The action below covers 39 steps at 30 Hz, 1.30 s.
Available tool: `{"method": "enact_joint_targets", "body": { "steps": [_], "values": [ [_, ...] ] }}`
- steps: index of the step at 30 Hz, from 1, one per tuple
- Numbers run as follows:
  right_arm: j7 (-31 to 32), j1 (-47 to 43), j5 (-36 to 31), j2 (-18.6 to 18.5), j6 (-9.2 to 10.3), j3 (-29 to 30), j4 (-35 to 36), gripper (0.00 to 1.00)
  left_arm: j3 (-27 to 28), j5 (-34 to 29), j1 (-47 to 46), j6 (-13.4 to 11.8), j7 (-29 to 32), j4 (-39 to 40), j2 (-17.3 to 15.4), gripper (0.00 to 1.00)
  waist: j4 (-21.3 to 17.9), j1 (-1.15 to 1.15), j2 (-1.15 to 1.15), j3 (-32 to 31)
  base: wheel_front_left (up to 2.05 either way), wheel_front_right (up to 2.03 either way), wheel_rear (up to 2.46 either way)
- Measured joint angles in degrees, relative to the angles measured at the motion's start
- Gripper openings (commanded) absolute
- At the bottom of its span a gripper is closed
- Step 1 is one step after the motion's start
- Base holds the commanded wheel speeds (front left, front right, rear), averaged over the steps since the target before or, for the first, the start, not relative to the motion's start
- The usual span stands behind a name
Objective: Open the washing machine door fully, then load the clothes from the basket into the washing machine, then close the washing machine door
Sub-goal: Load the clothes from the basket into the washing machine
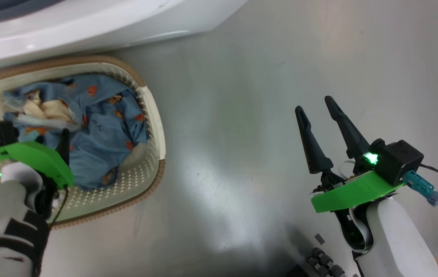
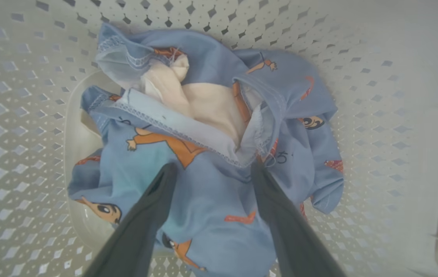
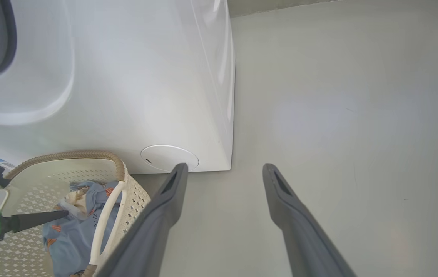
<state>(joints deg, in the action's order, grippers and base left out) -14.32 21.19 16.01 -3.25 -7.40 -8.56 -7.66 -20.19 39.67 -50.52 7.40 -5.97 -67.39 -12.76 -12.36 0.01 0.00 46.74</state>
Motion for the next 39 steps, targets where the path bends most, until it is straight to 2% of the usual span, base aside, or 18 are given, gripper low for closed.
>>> {"method": "enact_joint_targets", "body": {
  "steps": [15, 31, 32, 33, 34, 35, 37, 38, 39],
  "values": [
    [-0.41, 1.44, 0.81, 0.08, 0.00, -0.24, 1.98, 1.00, -0.93, 0.14, -6.81, -0.01, 0.92, -3.85, -2.11, 1.00, -2.03, 0.00, 0.00, 6.93, 0.00, 0.00, 0.00],
    [-0.41, 1.54, 0.80, 0.13, 0.00, 0.52, 3.58, 1.00, -3.63, -1.60, -10.44, -0.66, -1.60, -5.25, -1.77, 1.00, -2.54, -0.01, 0.00, 10.58, 0.00, 0.00, 0.00],
    [-0.41, 1.54, 0.80, 0.14, 0.00, 0.60, 3.74, 1.00, -3.74, -1.71, -10.65, -0.67, -1.65, -5.30, -1.65, 0.88, -2.54, -0.01, 0.00, 10.72, 0.00, 0.00, 0.00],
    [-0.41, 1.54, 0.80, 0.14, 0.00, 0.74, 3.85, 1.00, -3.85, -1.72, -10.80, -0.70, -1.71, -5.32, -1.55, 0.83, -2.54, -0.01, 0.00, 10.86, 0.00, 0.00, 0.00],
    [-0.41, 1.54, 0.80, 0.14, 0.00, 0.74, 3.85, 1.00, -3.85, -1.72, -10.80, -0.70, -1.71, -5.32, -1.55, 0.82, -2.54, -0.01, 0.00, 10.86, 0.00, 0.00, 0.00],
    [-0.41, 1.54, 0.73, 0.14, 0.00, 1.13, 3.99, 1.00, -4.05, -1.74, -10.85, -1.12, -2.20, -5.41, -1.13, 0.88, -2.50, -0.01, 0.00, 11.06, 0.00, 0.00, 0.00],
    [-0.41, 1.54, 0.73, 0.14, 0.00, 1.33, 4.06, 1.00, -4.20, -1.80, -10.87, -1.12, -2.43, -5.43, -1.02, 0.89, -2.47, -0.01, 0.00, 11.16, 0.00, 0.00, 0.00],
    [-0.41, 1.54, 0.71, 0.14, 0.00, 1.49, 4.13, 1.00, -4.37, -2.07, -10.90, -1.12, -2.63, -5.44, -0.93, 0.87, -2.44, -0.01, 0.00, 11.29, 0.00, 0.00, 0.00],
    [-0.41, 1.54, 0.69, 0.14, 0.00, 1.64, 4.16, 1.00, -4.56, -2.19, -10.93, -1.16, -2.69, -5.46, -0.81, 0.74, -2.39, -0.01, 0.00, 11.41, 0.00, 0.00, 0.00]
  ]
}}
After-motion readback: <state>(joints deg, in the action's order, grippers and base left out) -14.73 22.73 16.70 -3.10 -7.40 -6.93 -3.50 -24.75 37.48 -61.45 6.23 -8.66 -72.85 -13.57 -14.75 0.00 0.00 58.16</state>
